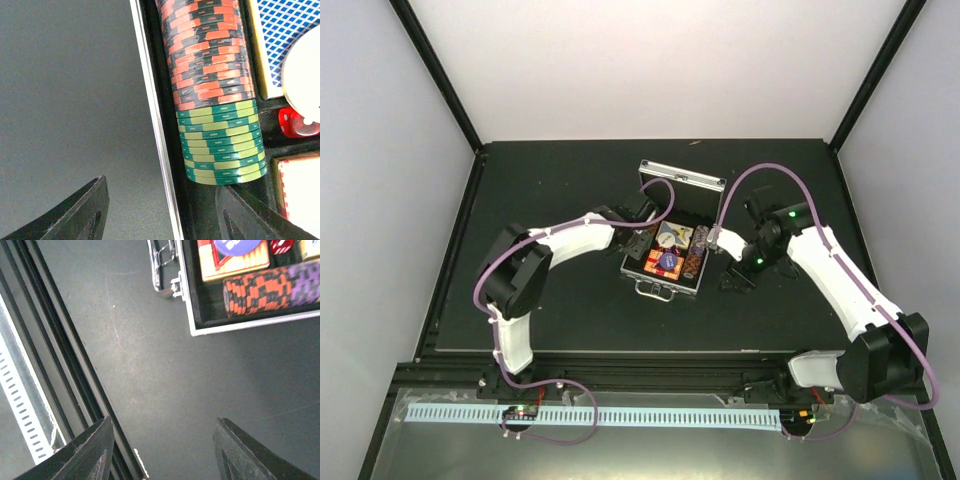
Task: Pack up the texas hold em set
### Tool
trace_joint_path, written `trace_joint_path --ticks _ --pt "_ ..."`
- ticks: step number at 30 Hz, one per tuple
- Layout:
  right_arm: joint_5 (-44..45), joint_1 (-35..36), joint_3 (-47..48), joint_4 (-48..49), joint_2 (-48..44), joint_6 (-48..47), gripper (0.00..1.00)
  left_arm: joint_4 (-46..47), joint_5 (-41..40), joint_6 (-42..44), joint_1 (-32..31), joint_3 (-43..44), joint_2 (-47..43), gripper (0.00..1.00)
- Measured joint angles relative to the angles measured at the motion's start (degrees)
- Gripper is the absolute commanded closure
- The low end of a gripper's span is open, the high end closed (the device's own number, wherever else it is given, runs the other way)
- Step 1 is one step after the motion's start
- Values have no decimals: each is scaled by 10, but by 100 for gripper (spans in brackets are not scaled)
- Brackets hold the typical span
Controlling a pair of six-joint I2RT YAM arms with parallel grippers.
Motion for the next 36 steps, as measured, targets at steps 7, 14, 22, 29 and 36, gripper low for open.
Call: trace_joint_path --ticks 7,14,22,29,36 --pt "2 0 75 -33 -5 -2 42 -11 0 -9 0 10 7 39" --pt "0 -5 208 -46 3 -3 33 -16 6 -25 2 -36 -44 37" --pt "-15 -40 322 5 87 23 20 -49 29 -50 3 -102 -192 36" --pt "-14 -49 366 66 176 45 11 -80 79 -77 3 -169 -293 36" --pt "-12 -68 449 97 265 57 8 -100 116 -108 3 -221 -387 36"
